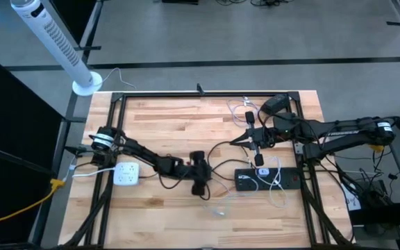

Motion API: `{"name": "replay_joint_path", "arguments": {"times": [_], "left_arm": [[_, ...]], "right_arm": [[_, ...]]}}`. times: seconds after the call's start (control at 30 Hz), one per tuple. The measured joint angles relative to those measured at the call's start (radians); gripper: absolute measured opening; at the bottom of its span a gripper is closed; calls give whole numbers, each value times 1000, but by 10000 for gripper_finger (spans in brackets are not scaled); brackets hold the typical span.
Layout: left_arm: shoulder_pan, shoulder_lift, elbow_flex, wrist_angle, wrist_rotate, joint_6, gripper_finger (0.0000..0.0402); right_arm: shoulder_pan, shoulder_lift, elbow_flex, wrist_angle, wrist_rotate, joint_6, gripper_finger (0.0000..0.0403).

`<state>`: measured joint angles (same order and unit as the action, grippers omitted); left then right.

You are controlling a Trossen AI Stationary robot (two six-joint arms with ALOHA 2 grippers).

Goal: Insert USB
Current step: Insert the black charger cable into the bottom black outlet extension

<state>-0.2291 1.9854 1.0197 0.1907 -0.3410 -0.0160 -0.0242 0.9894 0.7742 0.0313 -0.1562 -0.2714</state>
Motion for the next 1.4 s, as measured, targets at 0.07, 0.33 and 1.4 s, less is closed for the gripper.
{"name": "replay_joint_path", "arguments": {"times": [0.07, 0.33, 1.4], "left_arm": [[-1, 0, 16, -56, -9, -35, 205], [-1, -7, 10, -112, -9, -150, 166], [107, 40, -6, 38, -3, -330, 173]], "right_arm": [[0, 3, 0, -8, 0, 0, 0], [0, 10, 0, -24, 0, 1, 0], [0, 10, 0, -37, 0, 37, 0]]}}
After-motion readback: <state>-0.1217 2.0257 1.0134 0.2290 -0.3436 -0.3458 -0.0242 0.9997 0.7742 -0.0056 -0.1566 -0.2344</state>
